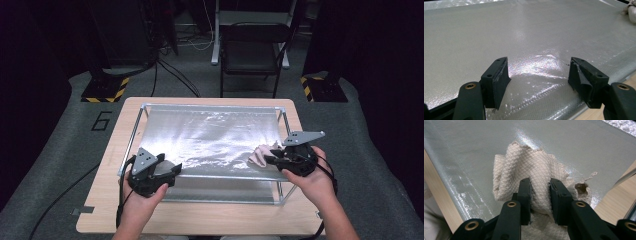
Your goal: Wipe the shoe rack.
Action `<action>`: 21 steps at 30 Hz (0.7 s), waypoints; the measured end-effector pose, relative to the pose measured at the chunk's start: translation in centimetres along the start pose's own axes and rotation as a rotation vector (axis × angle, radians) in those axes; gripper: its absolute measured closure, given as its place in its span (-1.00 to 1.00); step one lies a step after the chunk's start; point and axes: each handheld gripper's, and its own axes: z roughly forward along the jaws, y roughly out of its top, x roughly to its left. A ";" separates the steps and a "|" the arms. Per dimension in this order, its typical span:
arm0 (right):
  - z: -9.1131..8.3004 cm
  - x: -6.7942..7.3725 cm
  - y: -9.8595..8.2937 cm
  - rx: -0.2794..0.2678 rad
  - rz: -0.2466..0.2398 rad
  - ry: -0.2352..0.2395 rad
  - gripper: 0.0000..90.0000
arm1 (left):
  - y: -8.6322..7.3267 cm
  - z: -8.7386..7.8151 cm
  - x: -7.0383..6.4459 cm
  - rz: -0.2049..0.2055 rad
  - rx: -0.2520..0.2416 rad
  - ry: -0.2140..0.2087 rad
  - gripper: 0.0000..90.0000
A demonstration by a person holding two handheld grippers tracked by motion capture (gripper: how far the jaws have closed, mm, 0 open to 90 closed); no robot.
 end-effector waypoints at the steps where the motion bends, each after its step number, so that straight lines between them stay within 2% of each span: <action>1: 0.0 0.1 0.0 0.006 -0.003 -0.001 0.60 | 0.0 0.0 0.0 -0.004 0.000 0.003 -0.29; 3: 0.1 0.2 0.1 0.007 -0.014 -0.004 0.60 | 0.0 0.0 0.0 -0.001 0.001 0.002 -0.29; 5: 0.4 0.7 0.4 0.009 -0.014 0.027 0.60 | 0.0 0.0 0.0 0.000 0.000 0.003 -0.29; 7: 1.0 1.4 0.7 -0.019 -0.017 0.047 0.60 | 0.0 0.0 0.0 0.000 -0.001 0.005 -0.29; 10: 1.4 2.7 1.3 -0.007 -0.042 0.100 0.59 | 0.0 0.0 0.0 0.000 -0.001 0.006 -0.29; 12: 1.5 3.4 1.5 -0.004 -0.067 0.117 0.59 | 0.0 0.0 0.0 0.001 -0.001 0.005 -0.29; 13: 1.4 3.6 1.5 0.001 -0.066 0.110 0.59 | 0.0 0.0 0.0 0.003 -0.001 0.006 -0.29; 14: 1.4 3.6 1.5 -0.004 -0.076 0.107 0.59 | 0.0 0.0 -0.1 0.001 -0.002 0.005 -0.29; 15: 1.4 3.7 1.4 -0.011 -0.053 0.103 0.59 | 0.0 0.0 -0.1 0.001 -0.002 0.005 -0.29; 16: 1.4 3.4 1.3 -0.014 -0.073 0.119 0.59 | 0.0 0.0 -0.1 0.002 -0.002 0.005 -0.29; 17: 1.3 3.4 1.2 -0.014 -0.053 0.120 0.60 | 0.0 0.0 -0.1 0.001 -0.003 0.006 -0.29; 21: 0.6 2.6 0.5 -0.017 -0.037 0.122 0.60 | 0.0 0.0 -0.1 0.001 -0.002 0.005 -0.29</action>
